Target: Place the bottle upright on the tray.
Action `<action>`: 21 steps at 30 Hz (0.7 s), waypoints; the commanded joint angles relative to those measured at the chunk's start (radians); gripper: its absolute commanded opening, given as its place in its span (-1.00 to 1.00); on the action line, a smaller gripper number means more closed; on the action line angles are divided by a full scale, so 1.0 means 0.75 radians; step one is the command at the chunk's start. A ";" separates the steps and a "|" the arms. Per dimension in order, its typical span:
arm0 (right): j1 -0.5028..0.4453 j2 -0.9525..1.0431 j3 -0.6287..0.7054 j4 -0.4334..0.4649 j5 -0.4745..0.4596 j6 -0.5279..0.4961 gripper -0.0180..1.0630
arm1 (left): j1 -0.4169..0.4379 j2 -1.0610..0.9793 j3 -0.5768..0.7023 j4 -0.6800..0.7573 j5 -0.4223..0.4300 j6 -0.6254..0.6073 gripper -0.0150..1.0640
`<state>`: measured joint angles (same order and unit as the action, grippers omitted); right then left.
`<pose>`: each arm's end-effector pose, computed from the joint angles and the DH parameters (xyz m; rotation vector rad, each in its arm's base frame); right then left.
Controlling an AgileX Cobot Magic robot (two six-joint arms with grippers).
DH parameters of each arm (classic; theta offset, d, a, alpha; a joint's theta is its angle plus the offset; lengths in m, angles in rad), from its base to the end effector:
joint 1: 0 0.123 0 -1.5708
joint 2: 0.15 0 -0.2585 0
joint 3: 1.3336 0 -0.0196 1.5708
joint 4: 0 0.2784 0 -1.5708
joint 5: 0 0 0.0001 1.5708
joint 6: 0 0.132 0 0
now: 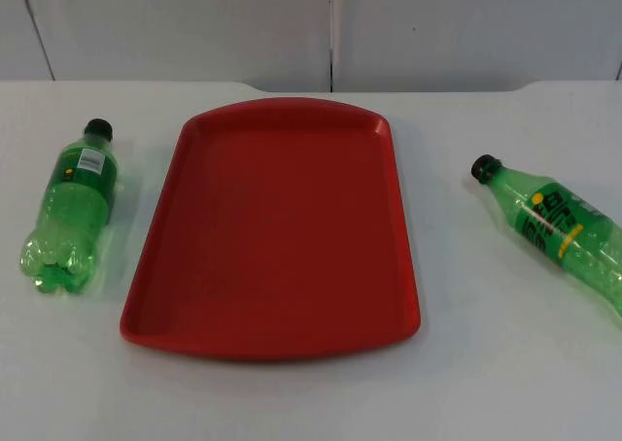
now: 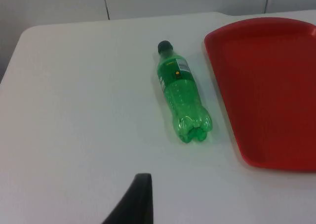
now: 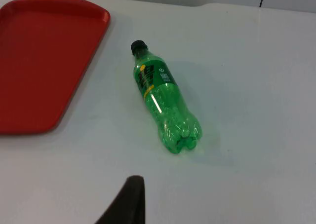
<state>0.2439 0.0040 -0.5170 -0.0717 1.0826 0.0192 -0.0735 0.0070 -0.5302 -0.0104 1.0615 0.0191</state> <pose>0.0796 0.0112 0.2750 -0.2253 2.0396 0.0777 0.0800 -0.0071 0.2814 0.0942 2.0200 -0.0469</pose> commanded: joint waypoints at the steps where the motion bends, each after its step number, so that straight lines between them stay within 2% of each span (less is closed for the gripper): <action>1: 0.000 -0.005 0.001 0.000 -0.007 -0.010 0.98 | 0.005 0.020 -0.019 -0.013 -0.027 -0.011 0.97; 8: 0.000 -0.005 0.001 0.000 -0.007 -0.010 0.98 | 0.005 0.140 -0.064 -0.027 -0.073 -0.011 0.97; 21: 0.000 -0.005 0.001 0.000 -0.007 -0.010 0.98 | 0.005 0.368 -0.086 -0.155 -0.248 -0.011 0.97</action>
<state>0.2439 0.0040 -0.5170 -0.0717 1.0826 0.0192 -0.0735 0.2630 -0.5892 -0.1023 0.9030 0.0191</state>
